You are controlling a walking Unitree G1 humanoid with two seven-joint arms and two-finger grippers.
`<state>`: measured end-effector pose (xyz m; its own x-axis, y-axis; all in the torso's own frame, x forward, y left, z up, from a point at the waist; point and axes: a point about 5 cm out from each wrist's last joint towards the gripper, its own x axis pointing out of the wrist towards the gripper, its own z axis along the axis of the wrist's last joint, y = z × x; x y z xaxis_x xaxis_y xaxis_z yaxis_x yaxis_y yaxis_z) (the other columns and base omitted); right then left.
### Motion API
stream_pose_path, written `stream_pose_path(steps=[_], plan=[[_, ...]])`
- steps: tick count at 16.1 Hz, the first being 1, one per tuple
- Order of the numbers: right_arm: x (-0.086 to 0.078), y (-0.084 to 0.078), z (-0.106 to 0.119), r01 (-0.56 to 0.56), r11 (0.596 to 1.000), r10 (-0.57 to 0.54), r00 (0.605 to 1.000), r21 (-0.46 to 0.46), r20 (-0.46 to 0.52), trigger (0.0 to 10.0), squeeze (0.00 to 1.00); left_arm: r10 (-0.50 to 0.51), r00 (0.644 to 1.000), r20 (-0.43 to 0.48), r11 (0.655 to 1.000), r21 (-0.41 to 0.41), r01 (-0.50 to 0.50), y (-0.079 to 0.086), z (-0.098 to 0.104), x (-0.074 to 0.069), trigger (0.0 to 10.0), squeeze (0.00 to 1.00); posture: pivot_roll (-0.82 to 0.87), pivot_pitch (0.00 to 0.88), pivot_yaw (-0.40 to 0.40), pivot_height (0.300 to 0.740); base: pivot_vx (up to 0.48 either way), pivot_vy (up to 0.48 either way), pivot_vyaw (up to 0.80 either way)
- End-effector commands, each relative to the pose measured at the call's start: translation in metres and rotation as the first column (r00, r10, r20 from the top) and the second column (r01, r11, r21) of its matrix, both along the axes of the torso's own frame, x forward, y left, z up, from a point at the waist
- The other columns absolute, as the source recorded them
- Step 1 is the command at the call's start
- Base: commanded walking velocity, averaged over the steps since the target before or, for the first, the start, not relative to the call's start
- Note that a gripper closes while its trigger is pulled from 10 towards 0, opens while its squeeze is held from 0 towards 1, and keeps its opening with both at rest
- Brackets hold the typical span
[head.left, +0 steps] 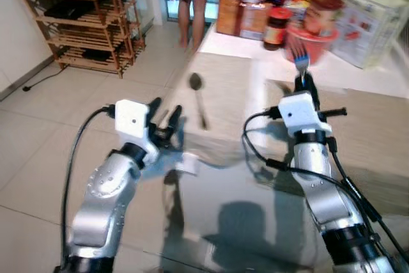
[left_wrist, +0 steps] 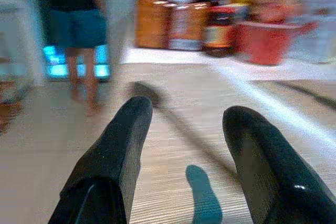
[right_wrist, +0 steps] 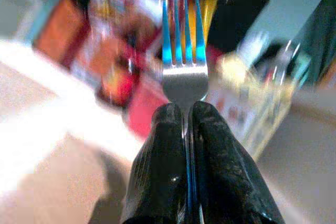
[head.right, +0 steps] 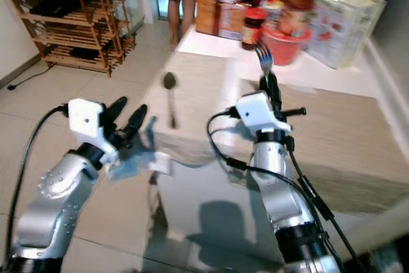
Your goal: Setting the table
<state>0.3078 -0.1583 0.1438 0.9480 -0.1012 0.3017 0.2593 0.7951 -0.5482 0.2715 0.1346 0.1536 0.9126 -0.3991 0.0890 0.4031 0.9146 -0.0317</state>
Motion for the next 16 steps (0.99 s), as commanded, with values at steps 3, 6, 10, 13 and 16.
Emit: stream_pose_path(steps=[3,6,10,13,16], plan=[[0.007,0.006,0.008,-0.032,0.999,0.032,0.999,0.021,-0.006,0.0,0.00,0.042,0.999,0.021,0.999,0.027,-0.043,0.007,0.002,0.004,10.0,0.00,0.01,0.000,0.008,0.740,0.000,-0.110,0.00],[0.009,0.009,0.007,-0.050,0.999,0.050,0.999,-0.002,-0.013,0.0,0.00,0.048,0.998,0.033,0.998,0.027,-0.049,0.007,0.004,0.005,10.0,0.00,0.02,0.000,0.002,0.740,0.000,0.000,0.00],[0.014,0.008,0.011,-0.061,0.998,0.062,0.998,0.026,-0.016,0.0,0.00,0.038,0.999,0.028,0.999,0.010,-0.038,0.006,0.005,0.007,10.0,0.00,0.01,0.000,0.004,0.740,-0.249,0.000,0.00],[0.015,0.008,0.010,-0.065,0.998,0.065,0.998,0.023,-0.018,0.0,0.00,0.023,0.999,0.034,0.999,0.024,-0.024,0.006,0.006,0.009,10.0,0.00,0.01,0.000,0.004,0.740,-0.480,0.000,0.00],[0.015,0.009,0.010,-0.073,0.997,0.073,0.997,0.019,-0.020,0.0,0.00,0.020,0.998,0.054,0.999,0.037,-0.022,0.005,0.008,0.010,10.0,0.00,0.01,0.000,0.004,0.740,-0.254,0.000,0.00]])
